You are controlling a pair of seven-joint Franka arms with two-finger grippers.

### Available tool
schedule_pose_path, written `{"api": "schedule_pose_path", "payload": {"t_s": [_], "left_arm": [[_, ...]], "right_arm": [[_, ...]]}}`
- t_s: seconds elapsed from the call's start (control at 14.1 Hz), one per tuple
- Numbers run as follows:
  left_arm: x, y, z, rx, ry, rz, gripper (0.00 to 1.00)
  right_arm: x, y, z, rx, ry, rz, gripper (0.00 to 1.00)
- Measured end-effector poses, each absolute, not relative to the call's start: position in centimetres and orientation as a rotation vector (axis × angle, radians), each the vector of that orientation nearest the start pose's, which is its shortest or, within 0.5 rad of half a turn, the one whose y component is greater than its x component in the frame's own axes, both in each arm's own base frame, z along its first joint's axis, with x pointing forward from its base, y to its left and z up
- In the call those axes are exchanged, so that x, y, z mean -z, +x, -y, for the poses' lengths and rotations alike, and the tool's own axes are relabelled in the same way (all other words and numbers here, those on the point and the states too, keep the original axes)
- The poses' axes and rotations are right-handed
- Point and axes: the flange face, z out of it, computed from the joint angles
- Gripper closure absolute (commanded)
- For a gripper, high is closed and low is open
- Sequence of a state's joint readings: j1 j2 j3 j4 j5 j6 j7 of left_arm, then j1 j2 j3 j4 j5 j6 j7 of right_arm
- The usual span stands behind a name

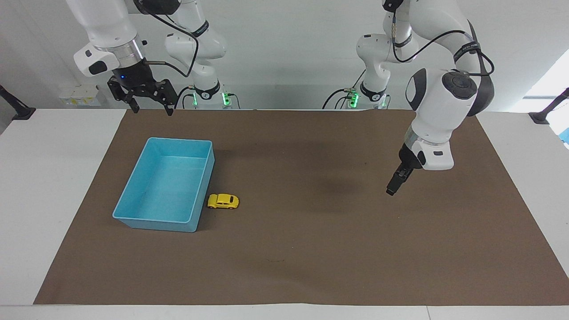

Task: Wind up and store yellow beetle car
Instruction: 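Retract the left gripper while the right gripper reaches toward the car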

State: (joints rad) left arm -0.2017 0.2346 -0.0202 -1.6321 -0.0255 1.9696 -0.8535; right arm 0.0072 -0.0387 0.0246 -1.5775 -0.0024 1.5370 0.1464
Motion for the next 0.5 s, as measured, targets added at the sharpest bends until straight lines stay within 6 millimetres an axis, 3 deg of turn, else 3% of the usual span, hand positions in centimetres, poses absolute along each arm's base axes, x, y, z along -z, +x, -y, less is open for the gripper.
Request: {"api": "schedule_pose_path", "payload": {"t_s": [0.28,0.5], "left_arm": [[-49.7,62.7,11.9,0.129,-3.121,0.586,0.00],[-50.7,62.7,8.6,0.133,-3.145,0.321,0.00]], "right_arm": [[-62.1,54.6,-3.2,0.023,-3.140,-0.142,0.00],[-60.1,55.5,-4.3,0.029,-3.138,-0.142,0.00]]}}
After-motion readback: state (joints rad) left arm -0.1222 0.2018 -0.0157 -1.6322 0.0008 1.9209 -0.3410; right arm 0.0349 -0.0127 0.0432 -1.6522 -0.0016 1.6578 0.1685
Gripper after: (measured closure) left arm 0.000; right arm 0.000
